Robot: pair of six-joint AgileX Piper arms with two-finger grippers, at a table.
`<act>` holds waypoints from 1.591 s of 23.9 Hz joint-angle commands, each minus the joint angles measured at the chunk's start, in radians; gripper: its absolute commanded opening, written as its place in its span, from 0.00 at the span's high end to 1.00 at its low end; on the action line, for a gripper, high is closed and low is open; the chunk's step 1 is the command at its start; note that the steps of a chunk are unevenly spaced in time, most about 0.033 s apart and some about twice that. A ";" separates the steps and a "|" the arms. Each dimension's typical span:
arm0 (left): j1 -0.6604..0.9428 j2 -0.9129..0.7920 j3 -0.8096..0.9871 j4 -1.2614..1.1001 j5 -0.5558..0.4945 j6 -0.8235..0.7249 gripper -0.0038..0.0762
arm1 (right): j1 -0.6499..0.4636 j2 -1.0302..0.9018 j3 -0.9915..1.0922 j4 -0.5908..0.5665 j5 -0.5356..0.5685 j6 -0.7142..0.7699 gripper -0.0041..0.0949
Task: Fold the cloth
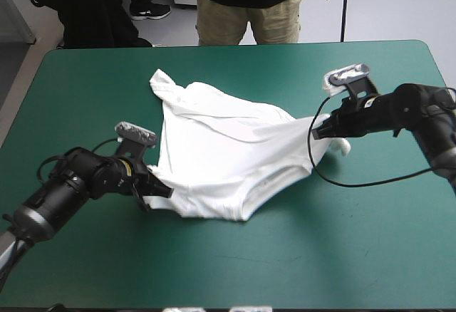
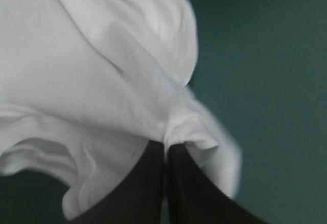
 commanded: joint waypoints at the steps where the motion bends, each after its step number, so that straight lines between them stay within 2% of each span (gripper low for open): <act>1: -0.005 -0.063 -0.200 0.102 0.013 -0.015 0.97 | 0.000 -0.122 -0.146 0.034 -0.012 -0.015 0.98; 5: -0.005 -0.069 -0.440 0.176 0.031 0.007 0.97 | 0.000 -0.173 -0.309 0.034 -0.012 -0.025 0.98; 17: -0.005 -0.013 -1.108 0.219 0.046 0.239 0.97 | 0.000 -0.186 -0.784 0.106 -0.003 -0.107 0.98; 19: -0.005 -0.005 -1.224 0.221 0.047 0.247 0.97 | 0.000 -0.189 -0.900 0.106 0.012 -0.112 0.98; 22: -0.005 -0.005 -1.340 0.223 0.043 0.252 0.97 | 0.000 -0.189 -1.058 0.057 0.105 -0.077 0.97; 25: -0.005 -0.005 -1.352 0.221 0.099 0.252 0.97 | 0.000 -0.189 -1.082 -0.013 0.158 -0.040 0.98; 28: -0.005 0.001 -1.297 0.220 0.248 0.225 0.97 | 0.000 -0.175 -1.031 -0.039 0.254 -0.003 0.98; 32: -0.005 0.042 -1.125 0.222 0.375 0.181 0.97 | 0.000 -0.166 -0.782 -0.046 0.272 0.024 0.98; 34: -0.005 0.081 -1.011 0.231 0.376 0.163 0.97 | 0.000 -0.150 -0.632 -0.049 0.243 0.034 0.98; 38: -0.005 0.181 -0.821 0.237 0.244 0.117 0.97 | -0.002 -0.092 -0.400 -0.049 0.085 0.037 0.98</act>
